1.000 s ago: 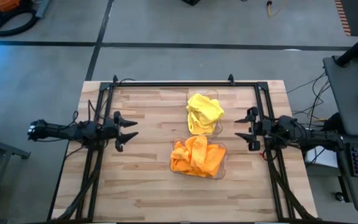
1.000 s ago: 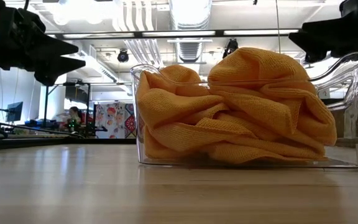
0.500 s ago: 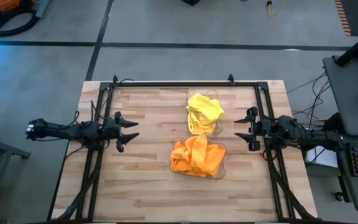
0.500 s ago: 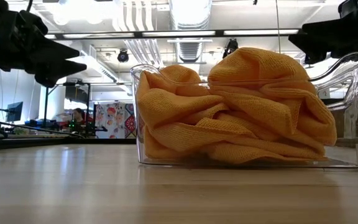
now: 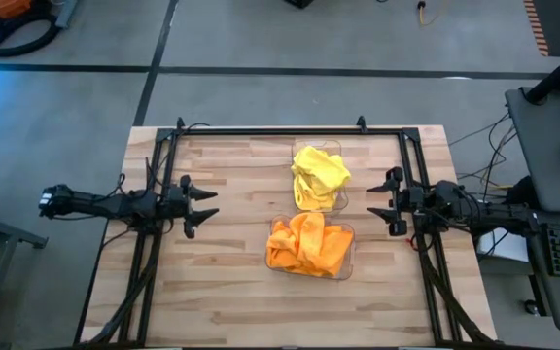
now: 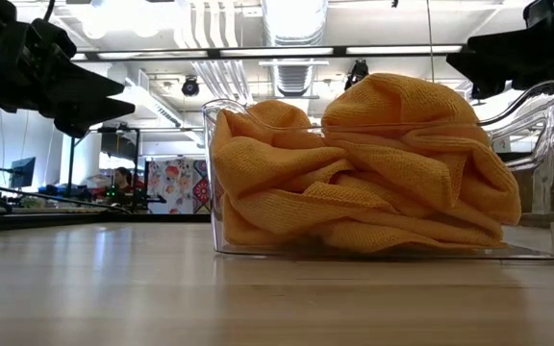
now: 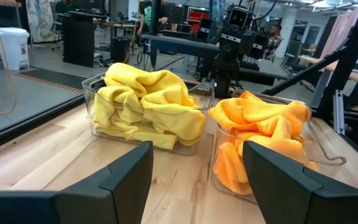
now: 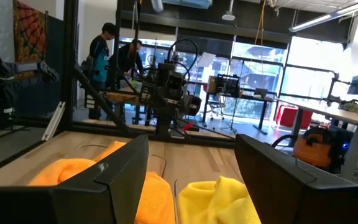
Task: Sort microfiber towel by color & place in baskets
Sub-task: Return to Home Position
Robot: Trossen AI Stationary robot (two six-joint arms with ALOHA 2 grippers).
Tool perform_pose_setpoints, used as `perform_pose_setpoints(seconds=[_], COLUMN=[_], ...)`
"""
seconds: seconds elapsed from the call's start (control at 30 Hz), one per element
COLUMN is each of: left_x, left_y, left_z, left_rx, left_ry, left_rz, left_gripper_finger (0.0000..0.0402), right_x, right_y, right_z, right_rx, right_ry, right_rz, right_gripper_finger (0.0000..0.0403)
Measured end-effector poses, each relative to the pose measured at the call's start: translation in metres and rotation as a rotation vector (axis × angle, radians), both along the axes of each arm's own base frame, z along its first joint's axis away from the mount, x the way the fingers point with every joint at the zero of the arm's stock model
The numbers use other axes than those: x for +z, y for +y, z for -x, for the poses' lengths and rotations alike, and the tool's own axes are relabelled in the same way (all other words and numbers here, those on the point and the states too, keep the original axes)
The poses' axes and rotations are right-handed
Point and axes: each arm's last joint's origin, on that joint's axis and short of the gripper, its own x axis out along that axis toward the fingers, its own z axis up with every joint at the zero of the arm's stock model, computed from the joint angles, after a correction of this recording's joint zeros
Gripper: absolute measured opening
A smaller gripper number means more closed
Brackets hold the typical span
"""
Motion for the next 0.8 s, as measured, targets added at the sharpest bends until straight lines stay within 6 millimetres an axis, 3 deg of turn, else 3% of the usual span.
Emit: perform_pose_setpoints(seconds=[0.8], left_x=[-0.0043], left_y=[-0.0004], left_z=[-0.0031], left_rx=[0.0], left_ry=[0.05], left_rz=[-0.007], left_gripper_finger=[0.0232], right_x=[0.0], right_y=[0.0], right_z=[0.0], right_rx=[0.0], right_ry=[0.0], right_rz=[0.0], right_gripper_finger=[0.0237])
